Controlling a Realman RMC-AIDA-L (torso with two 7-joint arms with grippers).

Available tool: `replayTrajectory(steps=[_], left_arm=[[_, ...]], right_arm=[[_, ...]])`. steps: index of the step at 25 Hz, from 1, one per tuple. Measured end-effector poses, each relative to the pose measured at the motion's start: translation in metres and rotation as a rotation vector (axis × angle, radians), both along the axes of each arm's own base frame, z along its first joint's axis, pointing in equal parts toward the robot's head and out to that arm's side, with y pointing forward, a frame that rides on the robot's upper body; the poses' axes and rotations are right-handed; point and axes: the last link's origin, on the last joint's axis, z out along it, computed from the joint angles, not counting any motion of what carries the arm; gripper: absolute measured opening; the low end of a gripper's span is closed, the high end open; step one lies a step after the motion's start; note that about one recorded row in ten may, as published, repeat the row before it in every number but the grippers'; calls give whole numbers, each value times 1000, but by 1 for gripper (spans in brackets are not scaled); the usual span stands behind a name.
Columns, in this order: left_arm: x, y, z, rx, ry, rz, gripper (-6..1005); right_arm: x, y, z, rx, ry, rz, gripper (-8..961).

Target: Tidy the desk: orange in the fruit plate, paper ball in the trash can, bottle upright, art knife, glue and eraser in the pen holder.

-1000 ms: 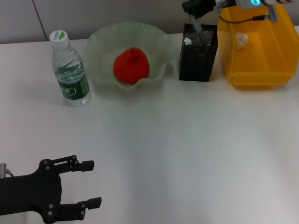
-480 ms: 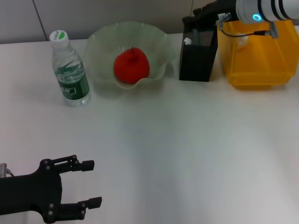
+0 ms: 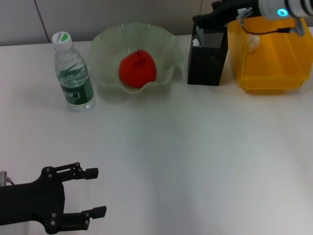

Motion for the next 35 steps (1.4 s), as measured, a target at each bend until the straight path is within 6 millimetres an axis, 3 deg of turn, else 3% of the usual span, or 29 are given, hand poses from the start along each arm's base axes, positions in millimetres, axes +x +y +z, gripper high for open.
replayTrajectory(steps=[2,11,13,16,18,20,23,29,35], left_arm=[[0,0,0,0,0,2,782],[1,3,2,-21,-4,45,782],[1,4,5,-35,-2,64,782],[1,4,7,-33,-10,68,783],[1,5,12,-46,-21,99,783],[0,6,13,-54,-21,110,783],[0,7,19,-86,-23,139,783],[3,7,27,-124,-33,121,783],[1,8,34,-184,-6,112,783]], right_arm=[[-3,-9,11,-3,0,14,651],[-18,-80,23,-262,88,168,651],[-8,-100,17,-359,100,200,651],[3,-113,12,-408,115,238,651],[24,-136,5,-446,188,316,651],[30,-142,3,-448,208,328,650],[56,-159,-8,-476,242,329,650],[77,-175,-26,-519,280,365,650],[83,-180,-35,-531,293,392,651]])
